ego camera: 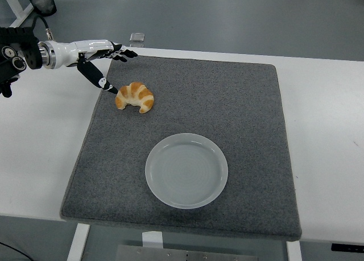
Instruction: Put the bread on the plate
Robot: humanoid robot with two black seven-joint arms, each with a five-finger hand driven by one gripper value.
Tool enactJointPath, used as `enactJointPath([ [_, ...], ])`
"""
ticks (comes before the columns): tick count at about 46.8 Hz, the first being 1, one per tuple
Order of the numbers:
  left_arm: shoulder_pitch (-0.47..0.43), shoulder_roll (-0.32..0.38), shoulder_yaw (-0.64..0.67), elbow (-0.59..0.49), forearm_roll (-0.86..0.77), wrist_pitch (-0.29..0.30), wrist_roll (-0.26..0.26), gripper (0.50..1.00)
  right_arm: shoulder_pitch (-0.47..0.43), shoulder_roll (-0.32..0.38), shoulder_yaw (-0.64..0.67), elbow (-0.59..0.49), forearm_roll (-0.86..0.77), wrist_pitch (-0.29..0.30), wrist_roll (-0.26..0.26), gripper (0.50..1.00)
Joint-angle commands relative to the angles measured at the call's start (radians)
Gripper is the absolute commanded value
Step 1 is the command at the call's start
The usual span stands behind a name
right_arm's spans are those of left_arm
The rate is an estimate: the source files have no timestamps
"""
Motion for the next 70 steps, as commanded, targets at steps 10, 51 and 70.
enactJointPath([
  [10,0.002,-0.063,0.038,0.009,0.135,0.094,0.024,0.977,0.000,0.000,0.000,0.000,0.000,0.000,0.000,0.954],
  [51,0.007,-0.223,0.167,0.103,0.144,0.210,0.044,0.819,0.000,0.000,0.000,0.000,0.000,0.000,0.000,0.952],
  [70,0.007,-0.235,0.223,0.103,0.166,0.270,0.042,0.667,0.000,0.000,0.000,0.000,0.000,0.000,0.000,0.952],
])
